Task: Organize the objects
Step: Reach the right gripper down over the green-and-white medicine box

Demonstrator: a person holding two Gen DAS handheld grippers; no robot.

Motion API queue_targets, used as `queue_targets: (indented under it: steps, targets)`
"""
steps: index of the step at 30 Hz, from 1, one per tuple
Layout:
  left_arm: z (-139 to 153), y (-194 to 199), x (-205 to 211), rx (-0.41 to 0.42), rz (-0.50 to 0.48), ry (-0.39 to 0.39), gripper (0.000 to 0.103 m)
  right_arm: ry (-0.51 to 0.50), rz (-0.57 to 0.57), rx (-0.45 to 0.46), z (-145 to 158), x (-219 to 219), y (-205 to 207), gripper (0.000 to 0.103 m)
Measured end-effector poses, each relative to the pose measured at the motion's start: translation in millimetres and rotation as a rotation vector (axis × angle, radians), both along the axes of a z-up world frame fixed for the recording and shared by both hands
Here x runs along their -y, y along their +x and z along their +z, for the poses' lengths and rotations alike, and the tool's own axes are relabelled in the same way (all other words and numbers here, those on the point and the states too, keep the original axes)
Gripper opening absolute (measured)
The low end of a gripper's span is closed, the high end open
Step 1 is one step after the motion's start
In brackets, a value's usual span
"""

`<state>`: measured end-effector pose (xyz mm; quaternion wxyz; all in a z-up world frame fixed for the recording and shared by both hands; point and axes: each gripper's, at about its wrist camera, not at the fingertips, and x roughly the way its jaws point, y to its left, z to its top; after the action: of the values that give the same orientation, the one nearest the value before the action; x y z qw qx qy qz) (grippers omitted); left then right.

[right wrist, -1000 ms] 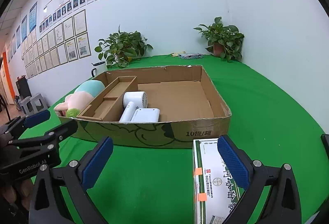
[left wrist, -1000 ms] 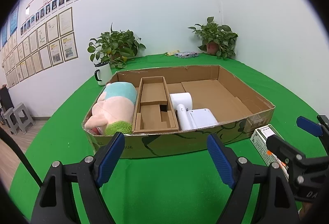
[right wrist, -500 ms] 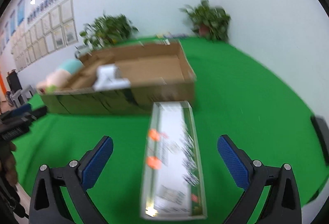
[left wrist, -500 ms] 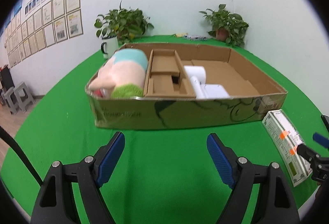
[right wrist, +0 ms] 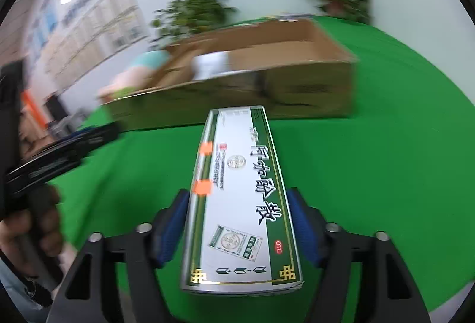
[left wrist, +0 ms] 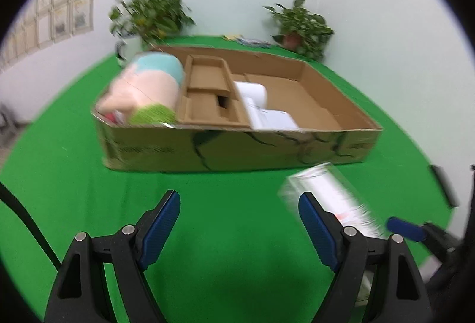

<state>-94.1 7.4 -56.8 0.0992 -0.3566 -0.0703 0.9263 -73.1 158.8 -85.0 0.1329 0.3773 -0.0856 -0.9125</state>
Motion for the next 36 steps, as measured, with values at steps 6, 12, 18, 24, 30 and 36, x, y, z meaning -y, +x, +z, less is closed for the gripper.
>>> queue_targets:
  steps: [6,12,18,24,30,36]
  targets:
    - [-21.7,-12.8,-0.9,0.179,-0.126,0.247,0.082,0.047,0.091,-0.035,1.3,21.9,9.5,0.102]
    - [-34.0,-18.4,-19.7,0.237,-0.184,0.334,0.082,0.137,0.074,-0.022,-5.4,20.0,12.3,0.102]
    - [-41.5,-21.0,-30.7,0.283,-0.209,0.357,0.082,0.114,0.066,-0.029,-2.7,22.0,22.2,0.101]
    - [-47.7,-23.3,-30.5,0.332,-0.213,0.397,0.081,0.141,0.067,-0.027,-2.1,24.8,18.1,0.092]
    - [-49.6,-24.3,-33.1,0.341,-0.213,0.415,0.081,0.164,0.111,-0.014,-4.0,35.0,17.6,0.071]
    - [-50.5,-25.8,-32.4,0.343,-0.216,0.428,0.081,0.050,0.107,0.035,-6.6,29.1,13.2,0.063]
